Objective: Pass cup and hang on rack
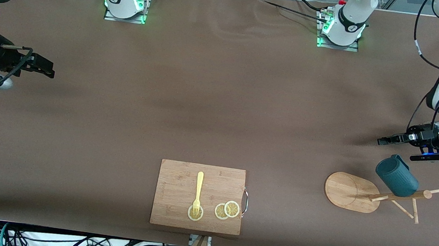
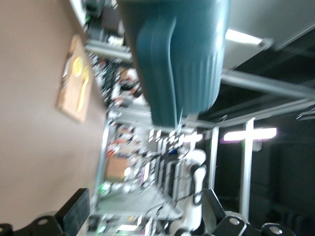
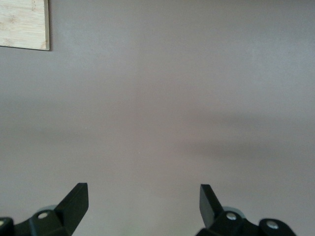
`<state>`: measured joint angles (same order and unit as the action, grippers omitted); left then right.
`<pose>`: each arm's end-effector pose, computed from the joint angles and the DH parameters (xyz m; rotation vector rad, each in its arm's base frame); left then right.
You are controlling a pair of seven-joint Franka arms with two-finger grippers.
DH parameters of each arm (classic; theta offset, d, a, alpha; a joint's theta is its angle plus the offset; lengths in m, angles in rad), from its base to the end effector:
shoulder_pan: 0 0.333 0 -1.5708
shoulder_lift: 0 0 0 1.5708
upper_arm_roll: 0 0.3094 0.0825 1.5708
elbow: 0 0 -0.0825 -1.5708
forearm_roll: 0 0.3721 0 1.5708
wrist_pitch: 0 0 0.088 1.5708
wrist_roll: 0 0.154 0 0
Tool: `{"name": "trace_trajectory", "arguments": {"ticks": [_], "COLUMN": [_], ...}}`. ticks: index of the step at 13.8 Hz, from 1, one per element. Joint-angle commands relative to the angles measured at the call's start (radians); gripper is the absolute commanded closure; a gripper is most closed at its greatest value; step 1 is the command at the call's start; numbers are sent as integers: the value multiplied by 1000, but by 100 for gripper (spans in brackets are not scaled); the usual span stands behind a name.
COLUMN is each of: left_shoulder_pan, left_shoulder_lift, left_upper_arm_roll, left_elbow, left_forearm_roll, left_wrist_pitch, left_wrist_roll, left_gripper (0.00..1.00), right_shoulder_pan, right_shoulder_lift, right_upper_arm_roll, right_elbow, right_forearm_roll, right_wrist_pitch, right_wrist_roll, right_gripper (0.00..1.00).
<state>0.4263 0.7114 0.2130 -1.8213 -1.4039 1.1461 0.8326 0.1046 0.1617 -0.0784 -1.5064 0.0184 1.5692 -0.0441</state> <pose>0.5301 0.1635 0.2079 1.4247 0.2681 0.0469 0.5815 0.0209 0.5094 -3.1293 -0.1093 0.1541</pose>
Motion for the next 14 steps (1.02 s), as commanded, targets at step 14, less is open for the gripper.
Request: {"name": "trace_trajectory", "arguments": {"ticks": [14], "left_shoulder_pan": [-256], "left_shoulder_lift": [-415], "left_upper_arm_roll": [11], "left_elbow": [210], "left_forearm_roll": [977], "left_wrist_pitch": [155], "left_wrist_roll": [-301], "left_gripper": [0], "right_shoulder_pan": [1], "right_shoulder_lift": [-14], "right_upper_arm_roll": [3], "right_elbow": [-3], "right_forearm_roll": [-5], "right_wrist_pitch": [2], "right_wrist_roll": [4], "right_gripper": [0]}}
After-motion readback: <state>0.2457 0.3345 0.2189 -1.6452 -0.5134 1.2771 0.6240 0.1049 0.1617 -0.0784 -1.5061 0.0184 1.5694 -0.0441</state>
